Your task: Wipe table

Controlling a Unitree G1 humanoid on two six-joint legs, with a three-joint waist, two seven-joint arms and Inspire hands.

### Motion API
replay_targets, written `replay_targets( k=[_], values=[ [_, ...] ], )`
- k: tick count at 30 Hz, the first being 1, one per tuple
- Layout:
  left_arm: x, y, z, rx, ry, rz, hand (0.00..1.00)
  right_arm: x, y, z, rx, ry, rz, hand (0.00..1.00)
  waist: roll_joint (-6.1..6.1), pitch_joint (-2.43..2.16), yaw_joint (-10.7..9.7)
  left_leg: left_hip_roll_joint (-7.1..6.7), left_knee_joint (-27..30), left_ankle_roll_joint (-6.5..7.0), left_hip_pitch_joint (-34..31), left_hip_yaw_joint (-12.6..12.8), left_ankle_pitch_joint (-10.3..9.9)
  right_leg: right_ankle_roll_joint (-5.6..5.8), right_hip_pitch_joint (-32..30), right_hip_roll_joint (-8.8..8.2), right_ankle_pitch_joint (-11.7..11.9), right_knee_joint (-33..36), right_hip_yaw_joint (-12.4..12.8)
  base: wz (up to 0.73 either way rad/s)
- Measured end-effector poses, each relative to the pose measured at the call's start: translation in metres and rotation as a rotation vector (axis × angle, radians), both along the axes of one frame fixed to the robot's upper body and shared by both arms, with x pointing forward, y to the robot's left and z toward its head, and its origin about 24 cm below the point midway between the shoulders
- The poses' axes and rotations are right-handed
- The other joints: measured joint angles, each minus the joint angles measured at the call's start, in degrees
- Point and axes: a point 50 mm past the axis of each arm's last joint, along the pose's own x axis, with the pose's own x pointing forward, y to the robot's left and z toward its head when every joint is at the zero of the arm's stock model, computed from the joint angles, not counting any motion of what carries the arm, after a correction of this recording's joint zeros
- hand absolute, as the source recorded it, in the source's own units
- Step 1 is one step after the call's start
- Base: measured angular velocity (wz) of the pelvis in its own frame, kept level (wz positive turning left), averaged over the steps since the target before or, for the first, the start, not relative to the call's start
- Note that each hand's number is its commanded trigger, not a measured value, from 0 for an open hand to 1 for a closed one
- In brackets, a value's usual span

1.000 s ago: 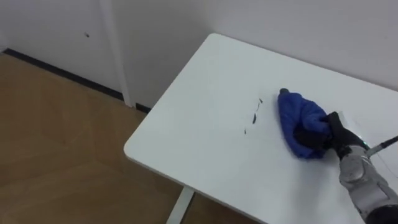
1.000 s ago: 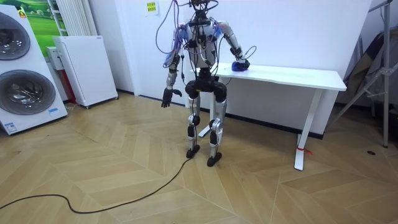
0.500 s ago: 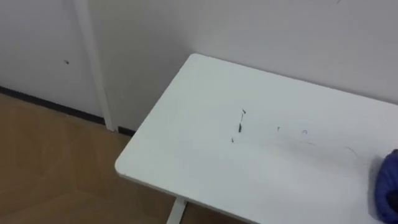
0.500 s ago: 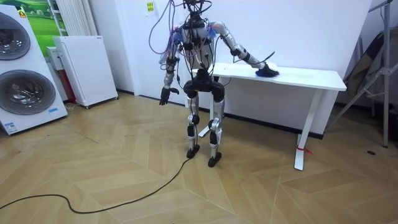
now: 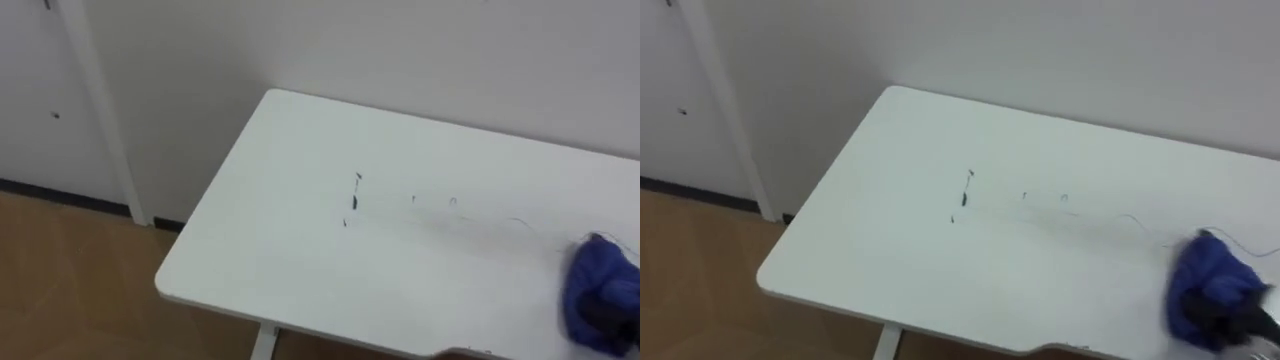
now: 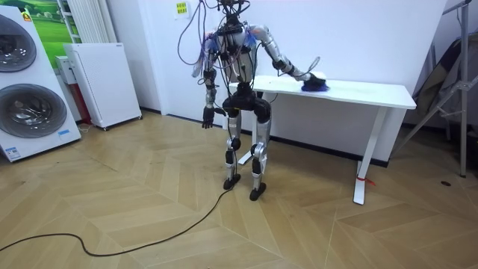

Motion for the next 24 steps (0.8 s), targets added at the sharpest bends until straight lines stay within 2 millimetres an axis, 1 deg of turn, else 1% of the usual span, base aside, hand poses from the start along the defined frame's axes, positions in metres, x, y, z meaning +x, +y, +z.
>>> replay_targets(
  k=[1, 2, 4, 5, 7, 9, 11, 12, 13, 14, 15, 16, 17, 18, 19, 20, 21, 22, 24],
  values=[
    [0.005, -0.002, -0.001, -0.006, -0.003, -0.014, 0.00, 0.017, 0.025, 0.002, 0.021, -0.003, 0.100, 1.00, -0.03, 0.33, 0.10, -0.11, 0.00, -0.11, -0.13, -0.82, 0.06, -0.05, 0.07, 0.11, -0.02, -0.02, -0.51, 0.17],
    [0.013, -0.006, -0.002, -0.012, -0.014, -0.040, 0.00, 0.031, 0.043, 0.005, 0.039, -0.017, 0.166, 1.00, 0.15, 0.77, 0.36, -0.15, 0.01, -0.17, -0.17, -1.17, 0.07, -0.07, 0.13, 0.14, -0.03, -0.22, -0.72, 0.21],
    [0.019, -0.011, -0.002, -0.026, -0.025, -0.062, 0.00, 0.044, 0.055, 0.009, 0.034, -0.022, 0.229, 1.00, 0.53, 1.22, 1.11, -0.37, 0.01, -0.13, -0.32, -1.54, 0.03, -0.03, 0.06, -0.04, -0.18, -0.51, -1.31, 0.21],
    [0.018, -0.011, -0.002, -0.026, -0.023, -0.060, 0.00, 0.047, 0.056, 0.011, 0.035, -0.026, 0.238, 1.00, 0.42, 1.30, 1.17, -0.68, 0.10, -0.06, -0.62, -2.23, -0.01, 0.03, 0.06, -0.24, -0.61, -0.52, -1.84, 0.27],
    [0.013, -0.009, -0.002, -0.017, -0.012, -0.035, 0.00, 0.046, 0.052, 0.011, 0.049, -0.034, 0.229, 1.00, 0.19, 1.31, 1.05, -0.93, 0.18, 0.07, -0.93, -2.69, -0.11, 0.13, 0.02, -0.45, -0.98, -0.54, -2.36, 0.19],
    [0.005, -0.008, -0.002, -0.004, -0.002, -0.027, 0.00, 0.039, 0.048, 0.006, 0.094, -0.049, 0.205, 1.00, 0.07, 1.28, 0.63, -1.11, 0.17, 0.14, -1.01, -2.97, -0.15, 0.16, 0.38, -0.64, -0.99, -0.60, -2.86, 0.12],
    [0.000, -0.006, -0.002, 0.001, 0.007, -0.011, 0.00, 0.028, 0.040, 0.000, 0.136, -0.072, 0.160, 1.00, 0.17, 1.21, -0.10, -1.34, 0.45, 0.33, -0.85, -3.65, -0.25, 0.19, 0.93, -0.79, -0.97, -0.49, -4.08, 0.29],
    [-0.003, -0.003, -0.001, 0.008, 0.009, 0.003, 0.00, 0.021, 0.034, -0.003, 0.163, -0.081, 0.120, 1.00, 0.44, 1.00, -0.73, -1.42, 0.88, 0.56, -0.82, -4.09, -0.47, 0.22, 1.15, -0.88, -0.95, -0.35, -4.93, 0.39],
    [-0.005, -0.001, -0.001, 0.017, 0.013, 0.009, 0.00, 0.014, 0.026, -0.007, 0.198, -0.092, 0.067, 1.00, 0.84, 0.69, -1.01, -1.62, 0.92, 0.73, -0.48, -4.47, -0.63, 0.24, 1.69, -1.05, -0.94, -0.39, -5.02, 0.37],
    [-0.007, 0.000, 0.000, 0.024, 0.019, 0.003, 0.00, 0.010, 0.022, -0.008, 0.212, -0.097, 0.041, 1.00, 1.01, 0.57, -1.06, -1.81, 0.91, 0.81, -0.19, -4.74, -0.65, 0.26, 2.04, -1.19, -0.96, -0.43, -5.12, 0.29],
    [-0.011, 0.004, 0.001, 0.040, 0.029, 0.008, 0.00, 0.001, 0.014, -0.011, 0.224, -0.103, -0.005, 1.00, 1.25, 0.15, -1.22, -2.12, 0.96, 1.04, 0.11, -5.08, -0.67, 0.43, 2.57, -1.49, -1.03, -0.34, -5.74, 0.29],
    [-0.015, 0.010, 0.003, 0.056, 0.028, 0.038, 0.00, -0.009, 0.005, -0.014, 0.229, -0.115, -0.062, 1.00, 1.28, -0.09, -1.45, -2.34, 0.95, 1.19, 0.55, -5.02, -0.60, 0.81, 3.35, -1.86, -1.11, -0.36, -6.68, 0.42],
    [-0.017, 0.016, 0.006, 0.074, 0.022, 0.074, 0.00, -0.021, -0.006, -0.016, 0.213, -0.110, -0.117, 1.00, 1.08, -0.26, -1.99, -2.35, 0.98, 1.33, 0.84, -4.96, -0.54, 0.86, 4.14, -2.10, -1.14, -0.43, -6.79, 0.40],
    [-0.017, 0.019, 0.007, 0.084, 0.022, 0.085, 0.00, -0.028, -0.012, -0.017, 0.201, -0.105, -0.140, 1.00, 0.97, -0.44, -2.32, -2.35, 1.01, 1.41, 0.85, -4.86, -0.50, 0.93, 4.32, -2.23, -1.19, -0.37, -6.74, 0.40],
    [-0.018, 0.023, 0.008, 0.096, 0.021, 0.094, 0.00, -0.042, -0.025, -0.018, 0.180, -0.097, -0.189, 1.00, 0.81, -0.73, -2.67, -2.35, 1.01, 1.55, 0.97, -4.27, -0.42, 1.07, 4.65, -2.43, -1.11, -0.30, -6.40, 0.27],
    [-0.019, 0.025, 0.009, 0.105, 0.023, 0.098, 0.00, -0.054, -0.034, -0.019, 0.166, -0.091, -0.238, 1.00, 0.80, -0.77, -3.03, -2.38, 0.96, 1.68, 1.45, -4.10, -0.40, 1.32, 5.18, -2.51, -0.96, -0.26, -6.31, 0.15],
    [-0.020, 0.027, 0.010, 0.108, 0.024, 0.101, 0.00, -0.060, -0.038, -0.019, 0.161, -0.089, -0.260, 1.00, 0.81, -0.81, -3.13, -2.37, 0.89, 1.75, 1.74, -4.01, -0.41, 1.41, 5.33, -2.53, -0.90, -0.11, -6.25, 0.00],
    [-0.021, 0.029, 0.011, 0.114, 0.024, 0.106, 0.00, -0.069, -0.044, -0.020, 0.150, -0.082, -0.294, 1.00, 0.66, -0.96, -3.50, -2.34, 0.89, 1.85, 2.04, -3.76, -0.47, 1.41, 5.40, -2.58, -0.90, 0.25, -6.26, -0.11],
    [-0.021, 0.030, 0.011, 0.116, 0.023, 0.105, 0.00, -0.077, -0.050, -0.021, 0.143, -0.069, -0.330, 1.00, 0.53, -1.00, -4.14, -2.20, 0.91, 1.94, 2.57, -3.41, -0.52, 1.49, 5.42, -2.57, -0.85, 0.87, -6.16, -0.15]
  ],
)
